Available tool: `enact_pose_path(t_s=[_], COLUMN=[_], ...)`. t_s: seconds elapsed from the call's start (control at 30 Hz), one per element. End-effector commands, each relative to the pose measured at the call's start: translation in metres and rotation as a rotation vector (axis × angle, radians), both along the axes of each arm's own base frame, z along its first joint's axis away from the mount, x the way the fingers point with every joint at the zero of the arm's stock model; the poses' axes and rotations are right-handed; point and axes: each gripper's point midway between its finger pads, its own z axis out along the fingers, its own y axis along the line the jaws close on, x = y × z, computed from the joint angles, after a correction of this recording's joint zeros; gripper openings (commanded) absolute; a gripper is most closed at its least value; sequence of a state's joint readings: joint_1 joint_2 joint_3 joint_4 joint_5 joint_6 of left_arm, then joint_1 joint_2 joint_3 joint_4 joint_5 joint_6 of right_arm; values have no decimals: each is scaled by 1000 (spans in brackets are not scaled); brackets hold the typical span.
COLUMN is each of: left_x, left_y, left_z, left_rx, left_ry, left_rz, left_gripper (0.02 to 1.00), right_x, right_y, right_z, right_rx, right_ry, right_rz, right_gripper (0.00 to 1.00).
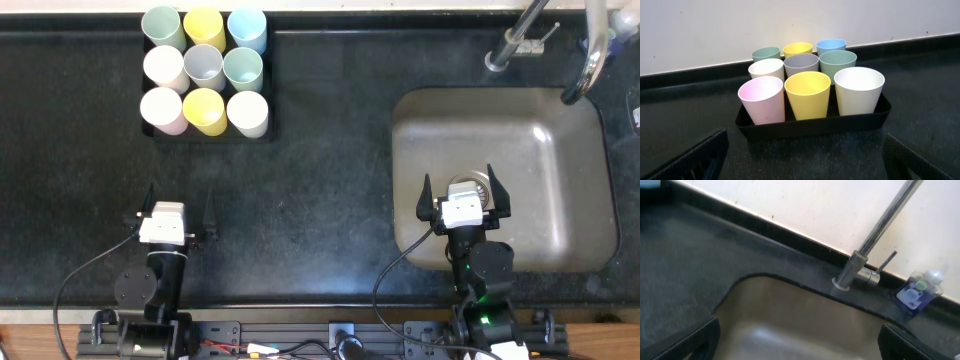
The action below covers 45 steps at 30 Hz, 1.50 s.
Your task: Store Cups
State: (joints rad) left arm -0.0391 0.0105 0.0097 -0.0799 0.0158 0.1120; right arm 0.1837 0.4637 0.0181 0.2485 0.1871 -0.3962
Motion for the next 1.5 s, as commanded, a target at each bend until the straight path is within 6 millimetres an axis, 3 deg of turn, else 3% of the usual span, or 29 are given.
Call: enact_pose_path(t_s=[0.03, 0.3, 0.53, 0.87, 1.07, 1.23, 1.5], left_x=[0, 0, 0, 0, 0, 0, 0], left_y=[-2, -2, -2, -2, -2, -2, -2], left_z=[1, 0, 0, 0, 0, 1, 0], left_rx=[14, 14, 14, 14, 14, 14, 14], left_ry=[-5, -5, -5, -5, -5, -5, -5], left_rz=[-11, -11, -11, -11, -11, -11, -11], left_gripper=[1000, 1000, 998, 998, 998, 1000, 998], right_x=[-1, -4, -2, -3, -5, -19, -24], right_y=[-3, -10, -16, -56, -57, -56, -56], right_z=[-6, -24, -13, -7, -7, -21, 8], right_rx=[158, 180, 188, 192, 192, 188, 196], right_ry=[16, 86, 39, 3, 3, 63, -62], right_rz=[-19, -56, -75, -218, -223, -228, -215], right_gripper=[996, 998, 998, 998, 998, 996, 998])
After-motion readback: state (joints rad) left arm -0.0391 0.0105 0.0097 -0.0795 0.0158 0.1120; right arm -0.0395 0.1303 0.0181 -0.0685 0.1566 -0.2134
